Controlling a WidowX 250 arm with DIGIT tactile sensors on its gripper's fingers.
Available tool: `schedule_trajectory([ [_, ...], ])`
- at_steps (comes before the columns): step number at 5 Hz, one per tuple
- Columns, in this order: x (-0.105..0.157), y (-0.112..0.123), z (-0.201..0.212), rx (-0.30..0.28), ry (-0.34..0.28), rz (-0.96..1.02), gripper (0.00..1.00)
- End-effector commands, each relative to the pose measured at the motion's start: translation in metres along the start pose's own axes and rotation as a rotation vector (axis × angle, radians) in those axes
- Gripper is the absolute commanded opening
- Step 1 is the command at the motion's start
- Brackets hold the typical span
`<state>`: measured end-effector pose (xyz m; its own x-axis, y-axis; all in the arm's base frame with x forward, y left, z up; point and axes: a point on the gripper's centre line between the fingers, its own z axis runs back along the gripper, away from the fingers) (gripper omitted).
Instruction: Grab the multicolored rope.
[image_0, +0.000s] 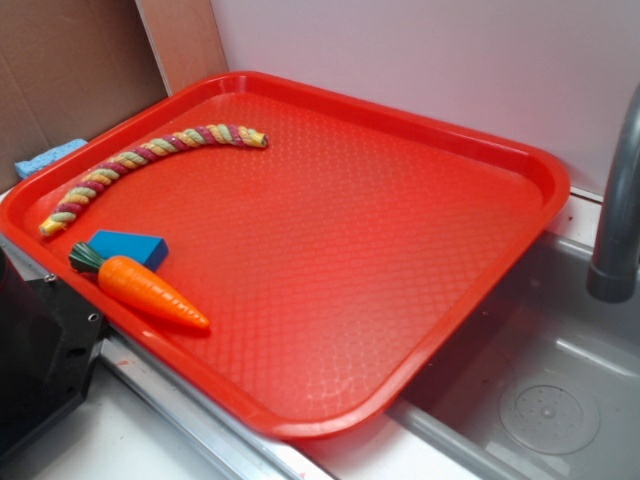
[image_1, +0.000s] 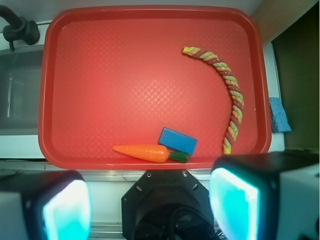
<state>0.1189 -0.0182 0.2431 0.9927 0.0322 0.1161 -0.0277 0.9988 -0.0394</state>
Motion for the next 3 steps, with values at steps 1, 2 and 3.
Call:
schedule_trajectory([
  [1,0.0,0.0,0.0,0.0,0.0,0.0,1.0],
  [2,0.017,0.012,-0.016,0.021,-0.03,0.014,1.0],
  [3,0.037,0.029,-0.033,0.026,-0.051,-0.054,1.0],
])
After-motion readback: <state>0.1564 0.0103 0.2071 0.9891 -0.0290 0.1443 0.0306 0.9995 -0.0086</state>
